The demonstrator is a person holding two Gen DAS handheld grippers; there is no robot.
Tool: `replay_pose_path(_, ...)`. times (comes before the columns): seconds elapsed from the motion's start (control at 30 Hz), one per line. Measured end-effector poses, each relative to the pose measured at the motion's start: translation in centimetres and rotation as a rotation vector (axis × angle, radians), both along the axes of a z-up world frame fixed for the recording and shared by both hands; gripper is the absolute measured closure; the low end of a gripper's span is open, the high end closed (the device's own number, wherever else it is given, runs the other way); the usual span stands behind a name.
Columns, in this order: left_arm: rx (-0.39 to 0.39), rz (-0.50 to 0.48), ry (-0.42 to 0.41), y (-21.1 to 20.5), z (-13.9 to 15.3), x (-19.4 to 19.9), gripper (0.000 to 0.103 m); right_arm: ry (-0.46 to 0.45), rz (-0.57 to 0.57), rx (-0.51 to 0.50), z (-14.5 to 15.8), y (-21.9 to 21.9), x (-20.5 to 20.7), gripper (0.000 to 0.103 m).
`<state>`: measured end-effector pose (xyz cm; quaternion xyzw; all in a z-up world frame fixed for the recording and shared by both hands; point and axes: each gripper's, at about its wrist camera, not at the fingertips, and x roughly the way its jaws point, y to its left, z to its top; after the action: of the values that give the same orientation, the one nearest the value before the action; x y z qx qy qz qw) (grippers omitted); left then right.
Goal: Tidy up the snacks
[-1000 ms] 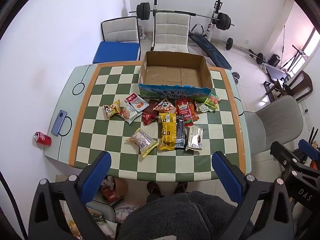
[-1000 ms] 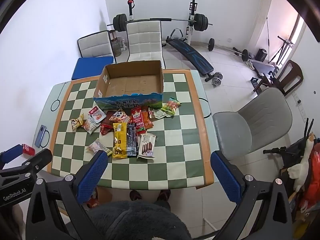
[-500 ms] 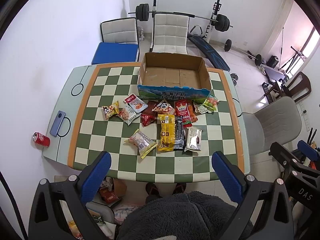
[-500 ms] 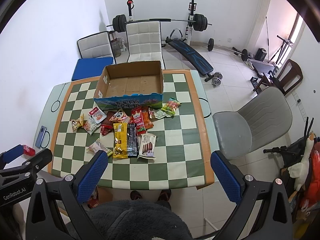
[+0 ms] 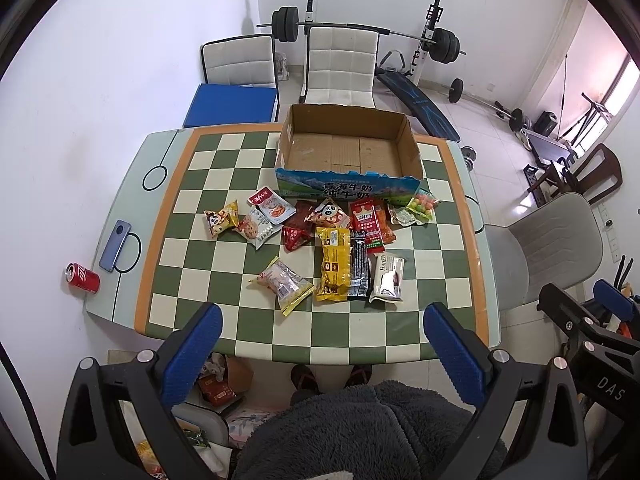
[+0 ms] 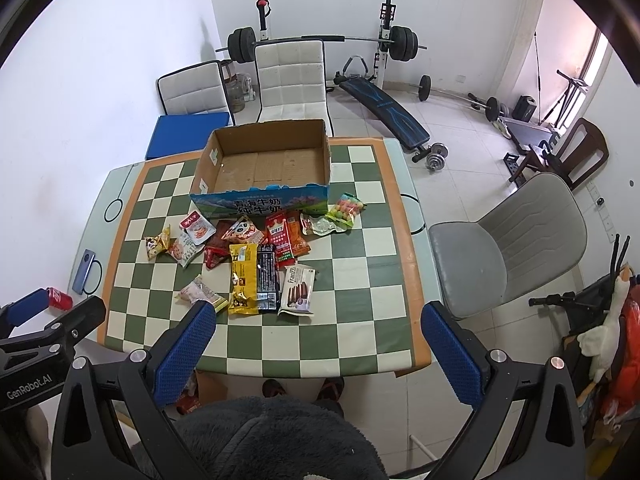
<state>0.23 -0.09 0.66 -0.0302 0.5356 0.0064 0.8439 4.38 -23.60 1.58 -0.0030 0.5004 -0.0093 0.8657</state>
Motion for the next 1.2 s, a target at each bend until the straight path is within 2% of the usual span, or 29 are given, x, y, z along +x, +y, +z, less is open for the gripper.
replay_pose_path(1.2, -0.004, 0.000, -0.006, -0.21, -0.04, 0.31, 0.000, -0.009, 0.005, 0.008, 0.48, 0.06, -0.09, 0.000)
